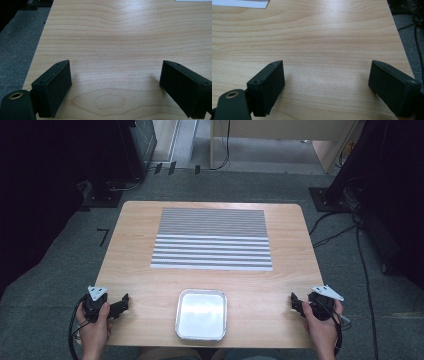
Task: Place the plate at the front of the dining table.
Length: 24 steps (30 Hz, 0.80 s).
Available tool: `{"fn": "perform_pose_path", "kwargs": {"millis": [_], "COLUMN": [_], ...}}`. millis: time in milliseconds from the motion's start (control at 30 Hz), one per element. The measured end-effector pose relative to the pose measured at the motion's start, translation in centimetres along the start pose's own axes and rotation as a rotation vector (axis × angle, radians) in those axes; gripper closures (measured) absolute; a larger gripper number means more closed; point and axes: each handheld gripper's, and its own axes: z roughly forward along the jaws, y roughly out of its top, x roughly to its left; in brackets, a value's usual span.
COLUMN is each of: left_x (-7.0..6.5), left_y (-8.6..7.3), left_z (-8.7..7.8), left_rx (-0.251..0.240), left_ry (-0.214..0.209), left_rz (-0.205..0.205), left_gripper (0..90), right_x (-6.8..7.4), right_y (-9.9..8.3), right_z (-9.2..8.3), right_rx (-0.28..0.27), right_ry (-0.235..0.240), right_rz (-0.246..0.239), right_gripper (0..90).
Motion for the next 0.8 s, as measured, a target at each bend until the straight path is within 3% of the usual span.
{"fn": "perform_pose_path", "kwargs": {"millis": [200,500,800], "left_x": [0.1,0.3,-0.4], "left_y": [0.0,0.3,0.7], "left_z": [-0.1,-0.4,-1.0], "left_rx": [0.011,0.013,-0.010], "left_ry": [-0.003,0.033,0.031], "left_rz": [0.003,-0.043,-0.035], "left_gripper": [10.8,12.6,12.7], "right_x": [0.2,0.6,1.2], "right_y": [-0.1,0.0,0.3], "right_z": [-0.1,-0.6,-1.8], "right_rx": [-0.004,-0.049,-0.083], "right_ry": [-0.014,-0.013,-0.006], "right_rz": [0.018,0.036,0.055], "right_gripper": [15.7,16.8,16.7]}}
